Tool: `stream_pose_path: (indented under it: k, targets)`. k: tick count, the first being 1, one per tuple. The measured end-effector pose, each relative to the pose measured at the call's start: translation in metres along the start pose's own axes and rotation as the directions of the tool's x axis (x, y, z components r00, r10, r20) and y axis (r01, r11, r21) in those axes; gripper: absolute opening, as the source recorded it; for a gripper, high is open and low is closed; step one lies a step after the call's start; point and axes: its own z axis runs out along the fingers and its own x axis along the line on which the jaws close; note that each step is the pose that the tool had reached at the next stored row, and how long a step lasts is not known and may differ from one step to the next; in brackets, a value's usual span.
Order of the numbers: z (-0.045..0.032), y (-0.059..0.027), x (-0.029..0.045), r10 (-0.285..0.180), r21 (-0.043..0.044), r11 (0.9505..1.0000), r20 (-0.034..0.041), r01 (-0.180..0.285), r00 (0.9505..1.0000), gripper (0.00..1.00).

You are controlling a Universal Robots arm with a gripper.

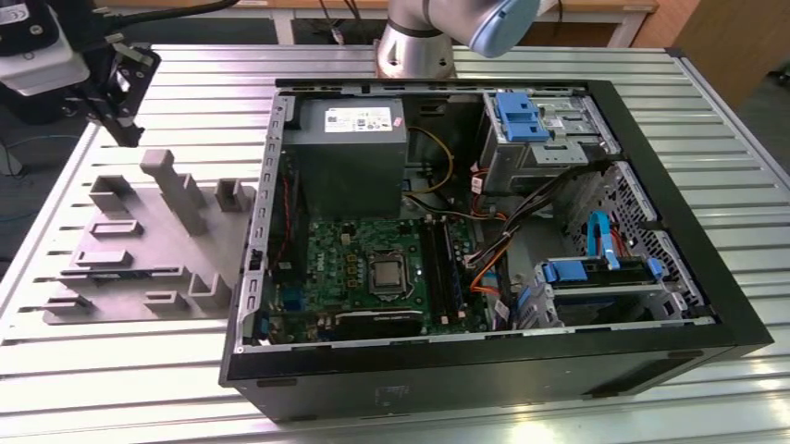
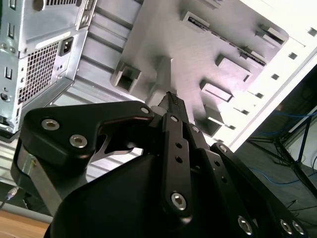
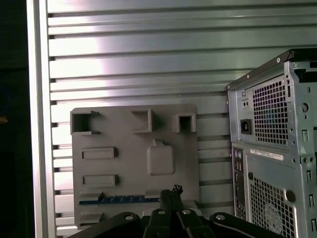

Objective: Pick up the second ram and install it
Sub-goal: 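Reach for the second ram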

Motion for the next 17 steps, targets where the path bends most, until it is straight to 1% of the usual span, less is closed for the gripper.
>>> stream_pose_path:
  k: [17]
  targets:
    - [0.0106,-0.0122,0.0195,0.000,0.0001,1.0000,-0.0002,0.000,1.0000,0.11]
